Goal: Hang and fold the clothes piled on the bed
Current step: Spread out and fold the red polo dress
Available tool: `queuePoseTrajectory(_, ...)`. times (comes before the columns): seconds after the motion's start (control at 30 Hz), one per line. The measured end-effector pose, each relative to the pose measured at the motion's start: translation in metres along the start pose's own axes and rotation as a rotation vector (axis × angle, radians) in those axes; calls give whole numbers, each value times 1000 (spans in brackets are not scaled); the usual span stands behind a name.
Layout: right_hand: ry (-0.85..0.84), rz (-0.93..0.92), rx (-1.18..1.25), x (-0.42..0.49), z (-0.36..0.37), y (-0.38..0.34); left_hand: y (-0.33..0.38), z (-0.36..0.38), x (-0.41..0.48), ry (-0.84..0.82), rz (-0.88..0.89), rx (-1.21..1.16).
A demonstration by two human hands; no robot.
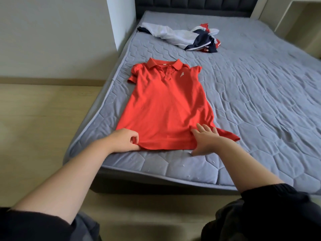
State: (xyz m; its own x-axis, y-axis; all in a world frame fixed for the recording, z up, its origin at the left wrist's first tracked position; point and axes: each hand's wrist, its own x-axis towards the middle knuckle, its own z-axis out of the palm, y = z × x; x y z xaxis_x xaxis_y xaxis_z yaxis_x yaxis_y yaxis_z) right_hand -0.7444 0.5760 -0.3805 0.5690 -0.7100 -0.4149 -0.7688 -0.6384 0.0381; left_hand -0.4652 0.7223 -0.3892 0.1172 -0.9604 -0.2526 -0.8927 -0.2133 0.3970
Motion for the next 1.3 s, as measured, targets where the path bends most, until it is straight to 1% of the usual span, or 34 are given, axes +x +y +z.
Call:
queuePoseTrajectory(0.1,174,-111,161,-1,2,-7,5,1,1,110,12,-94)
queuePoseTrajectory(0.17,292,-171,215,1,1,-12,9,4,1,254,27,-107)
queuePoseTrajectory(0.23,351,-210,245,2,2,-15,11,5,1,432,47,-139)
queuePoseTrajectory(0.27,344,-224,282,2,3,-17,11,5,1,479,67,-144)
queuePoseTrajectory(0.3,316,-222,322,0,5,-18,11,5,1,481,84,-127)
queuePoseTrajectory(0.33,297,-212,328,-1,7,-20,11,5,0,449,89,-88)
queuePoseTrajectory(0.37,306,-198,283,-1,11,-22,10,6,-1,404,81,-33)
queuePoseTrajectory(0.43,393,-139,105,0,15,-22,8,12,-3,362,71,67)
queuePoseTrajectory(0.47,431,-90,49,1,15,-21,6,15,-5,380,78,94)
queuePoseTrajectory(0.53,462,-48,56,1,15,-16,2,22,-10,428,67,100)
queuePoseTrajectory(0.6,419,-107,123,-1,20,-14,1,25,-14,460,38,79)
queuePoseTrajectory(0.67,374,-180,135,-3,25,-21,5,27,-16,483,30,47)
queuePoseTrajectory(0.7,394,-200,101,-4,29,-27,8,28,-17,492,35,34)
queuePoseTrajectory(0.8,530,-218,14,-5,32,-41,13,28,-17,502,63,43)
queuePoseTrajectory(0.9,552,-224,0,-5,27,-40,8,30,-15,461,36,95)
queuePoseTrajectory(1.0,503,-234,-23,-6,26,-32,-3,33,-16,388,-1,112)
queuePoseTrajectory(1.07,468,-223,-10,-6,28,-29,-7,35,-16,377,-9,89)
queuePoseTrajectory(1.17,543,-125,16,-3,28,-21,-11,34,-14,426,-75,37)
queuePoseTrajectory(1.3,606,180,54,-5,30,14,-23,30,-19,521,-199,46)
